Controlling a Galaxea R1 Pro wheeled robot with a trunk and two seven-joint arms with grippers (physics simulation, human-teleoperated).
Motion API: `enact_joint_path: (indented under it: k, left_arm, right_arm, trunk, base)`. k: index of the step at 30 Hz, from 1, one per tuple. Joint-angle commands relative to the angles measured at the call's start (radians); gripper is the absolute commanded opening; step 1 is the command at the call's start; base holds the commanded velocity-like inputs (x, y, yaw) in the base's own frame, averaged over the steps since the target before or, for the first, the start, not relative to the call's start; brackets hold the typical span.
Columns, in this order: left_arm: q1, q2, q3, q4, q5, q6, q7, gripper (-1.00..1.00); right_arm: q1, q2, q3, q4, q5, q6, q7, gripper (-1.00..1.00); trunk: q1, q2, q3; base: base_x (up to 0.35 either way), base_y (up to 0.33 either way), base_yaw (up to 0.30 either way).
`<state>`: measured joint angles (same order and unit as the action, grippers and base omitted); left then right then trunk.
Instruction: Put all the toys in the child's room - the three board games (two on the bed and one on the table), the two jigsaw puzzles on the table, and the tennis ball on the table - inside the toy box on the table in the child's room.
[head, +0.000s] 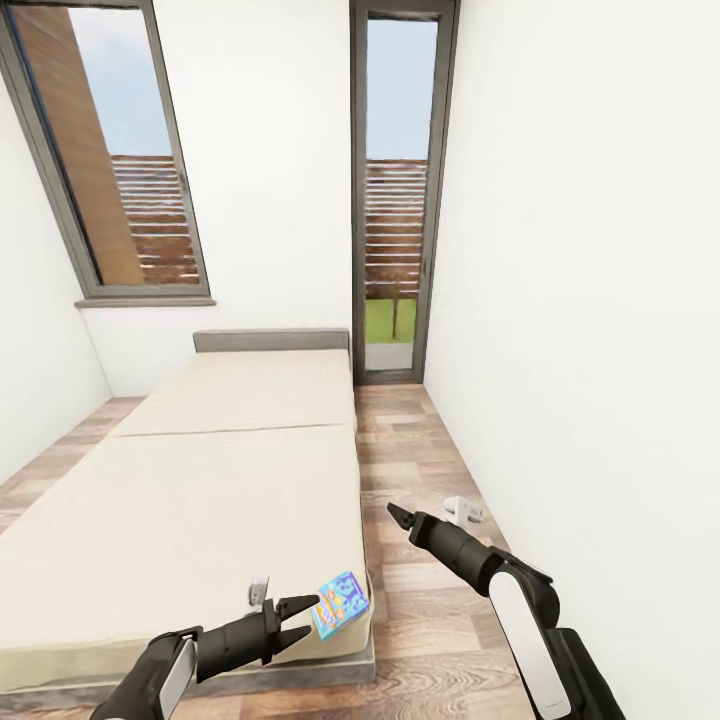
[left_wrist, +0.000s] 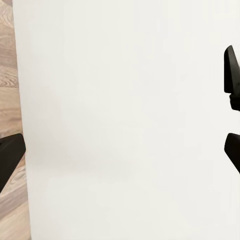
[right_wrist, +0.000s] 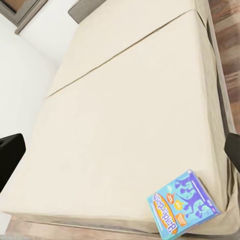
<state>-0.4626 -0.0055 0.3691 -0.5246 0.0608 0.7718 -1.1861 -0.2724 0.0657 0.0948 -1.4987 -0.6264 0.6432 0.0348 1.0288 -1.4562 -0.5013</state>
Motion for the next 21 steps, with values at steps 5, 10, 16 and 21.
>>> enact_joint_path:
  k: [5, 10, 16, 21]
  left_arm:
    - [-0.001, 0.005, -0.012, 0.000, 0.000, 0.014, -0.007, 1.00]
    - [-0.002, 0.013, -0.021, -0.001, 0.001, 0.030, -0.010, 1.00]
    - [-0.006, 0.043, -0.023, -0.007, 0.002, 0.059, -0.015, 1.00]
    - [-0.013, 0.097, -0.024, -0.010, 0.001, 0.067, -0.053, 1.00]
  right_arm:
    - [-0.001, 0.002, -0.001, 0.004, 0.001, 0.004, 0.004, 1.00]
    - [-0.001, 0.002, -0.001, 0.005, 0.001, 0.004, 0.004, 1.00]
    - [-0.001, 0.002, 0.003, 0.006, 0.001, 0.005, 0.004, 1.00]
    - [-0.001, 0.002, 0.008, 0.007, 0.001, 0.006, 0.004, 1.00]
  trunk:
    - [0.019, -0.036, -0.017]
    - [0.038, -0.071, -0.032]
    - [0.061, -0.113, -0.051]
    - [0.081, -0.148, -0.067]
  base:
    - [0.000, 0.000, 0.000]
    - [0.000, 0.000, 0.000]
    - [0.000, 0.000, 0.000]
    - [0.000, 0.000, 0.000]
